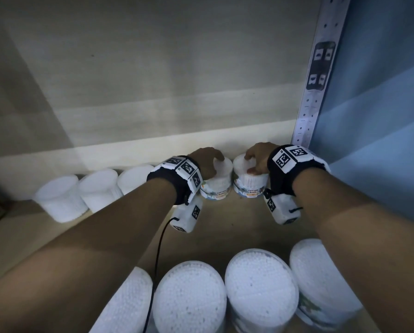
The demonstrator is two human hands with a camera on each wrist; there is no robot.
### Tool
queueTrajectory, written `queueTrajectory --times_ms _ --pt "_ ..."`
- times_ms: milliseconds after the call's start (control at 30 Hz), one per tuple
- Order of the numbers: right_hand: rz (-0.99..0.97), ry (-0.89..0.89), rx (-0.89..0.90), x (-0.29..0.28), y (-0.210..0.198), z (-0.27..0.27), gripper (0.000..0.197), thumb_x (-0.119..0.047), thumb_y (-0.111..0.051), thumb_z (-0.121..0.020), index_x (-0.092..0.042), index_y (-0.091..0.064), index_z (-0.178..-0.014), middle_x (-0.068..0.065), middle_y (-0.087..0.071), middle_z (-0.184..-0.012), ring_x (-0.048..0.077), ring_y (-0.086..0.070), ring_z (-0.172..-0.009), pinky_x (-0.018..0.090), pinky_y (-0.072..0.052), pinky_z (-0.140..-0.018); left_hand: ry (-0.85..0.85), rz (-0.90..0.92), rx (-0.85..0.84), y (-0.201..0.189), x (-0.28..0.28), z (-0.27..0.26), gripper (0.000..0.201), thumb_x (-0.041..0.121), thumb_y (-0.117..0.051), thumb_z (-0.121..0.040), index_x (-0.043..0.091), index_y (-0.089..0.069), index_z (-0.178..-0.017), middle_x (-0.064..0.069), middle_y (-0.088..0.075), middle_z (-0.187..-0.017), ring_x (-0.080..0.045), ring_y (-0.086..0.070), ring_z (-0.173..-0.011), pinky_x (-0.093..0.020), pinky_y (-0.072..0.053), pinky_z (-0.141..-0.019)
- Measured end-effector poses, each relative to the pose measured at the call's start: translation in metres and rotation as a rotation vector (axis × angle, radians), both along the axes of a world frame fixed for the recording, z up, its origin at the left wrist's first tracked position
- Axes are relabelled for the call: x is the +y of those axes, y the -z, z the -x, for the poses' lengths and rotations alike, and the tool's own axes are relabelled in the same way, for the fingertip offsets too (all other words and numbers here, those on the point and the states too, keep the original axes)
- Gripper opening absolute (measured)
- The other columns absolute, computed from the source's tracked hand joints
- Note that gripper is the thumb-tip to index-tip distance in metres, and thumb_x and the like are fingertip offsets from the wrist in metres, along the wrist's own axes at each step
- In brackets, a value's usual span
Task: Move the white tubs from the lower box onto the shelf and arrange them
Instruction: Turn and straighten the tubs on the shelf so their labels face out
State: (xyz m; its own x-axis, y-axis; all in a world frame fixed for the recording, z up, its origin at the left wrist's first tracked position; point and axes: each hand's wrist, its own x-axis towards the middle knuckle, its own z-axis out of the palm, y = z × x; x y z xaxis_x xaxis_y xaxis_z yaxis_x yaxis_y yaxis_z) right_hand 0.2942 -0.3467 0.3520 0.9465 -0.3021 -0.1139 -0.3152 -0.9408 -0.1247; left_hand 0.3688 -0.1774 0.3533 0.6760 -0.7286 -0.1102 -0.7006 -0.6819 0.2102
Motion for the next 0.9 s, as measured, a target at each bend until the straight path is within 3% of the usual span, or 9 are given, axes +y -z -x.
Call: queueTrajectory --times_ms 100,200,267,400,533,700,833,900 --pt "-0.001 -0.005 -0.007 -0.002 0.000 0.000 0.058 -0.030 -0.069 -0.085 -0.011 -0.050 -0.137 0.010 -0.051 -0.140 0.028 -0.051 -0.126 0.031 -0.040 -0.103 0.003 0.069 -0.002 0.000 0.001 0.002 0.051 0.010 -0.052 -0.089 0.018 -0.044 -0.139 -0.006 -0.038 -0.147 -0.024 -0.037 -0.137 -0.033 -0.034 -0.110" --pt "0.015 -0.005 -0.004 -0.002 0.001 -0.001 0.058 -0.030 -0.068 -0.086 -0.012 -0.050 -0.137 0.010 -0.050 -0.141 0.028 -0.050 -0.127 0.031 -0.039 -0.103 -0.045 0.111 -0.088 0.004 -0.001 0.005 0.049 0.030 -0.057 -0.088 0.010 -0.048 -0.132 -0.014 -0.044 -0.134 -0.030 -0.046 -0.125 -0.035 -0.041 -0.099" --pt "0.027 -0.009 0.005 -0.003 0.002 -0.001 0.057 -0.030 -0.069 -0.085 -0.012 -0.051 -0.136 0.009 -0.050 -0.140 0.028 -0.051 -0.126 0.030 -0.040 -0.102 -0.061 0.041 -0.107 0.005 -0.003 0.007 0.052 0.037 -0.056 -0.089 0.007 -0.049 -0.130 -0.016 -0.046 -0.131 -0.032 -0.047 -0.122 -0.038 -0.043 -0.099" --pt "0.068 -0.013 0.035 -0.002 0.002 -0.003 0.058 -0.034 -0.072 -0.080 -0.014 -0.054 -0.132 0.009 -0.057 -0.134 0.029 -0.056 -0.119 0.031 -0.044 -0.097 -0.028 -0.016 -0.145 0.002 -0.005 0.011 0.050 0.037 -0.054 -0.092 0.004 -0.050 -0.129 -0.018 -0.048 -0.132 -0.032 -0.047 -0.124 -0.037 -0.041 -0.102" --pt "0.164 -0.046 0.083 0.002 -0.003 -0.007 0.065 -0.051 -0.076 -0.066 -0.020 -0.061 -0.121 0.004 -0.064 -0.121 0.027 -0.064 -0.104 0.036 -0.052 -0.092 0.017 -0.036 -0.191 -0.003 -0.004 0.012 0.048 0.035 -0.056 -0.092 0.003 -0.053 -0.128 -0.017 -0.050 -0.134 -0.031 -0.047 -0.125 -0.034 -0.037 -0.101" --pt "0.227 -0.068 0.195 0.007 -0.011 0.000 0.073 -0.056 -0.078 -0.063 -0.023 -0.055 -0.124 0.000 -0.056 -0.126 0.026 -0.059 -0.110 0.034 -0.049 -0.094 0.058 -0.122 -0.183 -0.009 -0.006 0.017 0.050 0.036 -0.055 -0.092 0.003 -0.053 -0.129 -0.017 -0.052 -0.134 -0.031 -0.049 -0.125 -0.035 -0.039 -0.103" --pt "0.247 -0.068 0.211 -0.007 0.004 -0.005 0.081 -0.068 -0.077 -0.040 -0.034 -0.055 -0.111 -0.005 -0.056 -0.120 0.022 -0.060 -0.102 0.036 -0.051 -0.092 0.086 -0.211 -0.154 -0.013 -0.006 0.033 0.054 0.040 -0.058 -0.089 0.003 -0.052 -0.127 -0.015 -0.051 -0.134 -0.031 -0.049 -0.123 -0.038 -0.043 -0.102" --pt "0.240 -0.064 0.245 -0.012 0.015 -0.006 0.076 -0.073 -0.073 -0.030 -0.043 -0.050 -0.096 -0.008 -0.057 -0.116 0.020 -0.061 -0.097 0.035 -0.053 -0.089 0.107 -0.279 -0.147 -0.013 -0.005 0.039 0.052 0.044 -0.064 -0.083 0.005 -0.058 -0.116 -0.015 -0.059 -0.122 -0.032 -0.055 -0.112 -0.041 -0.048 -0.096"
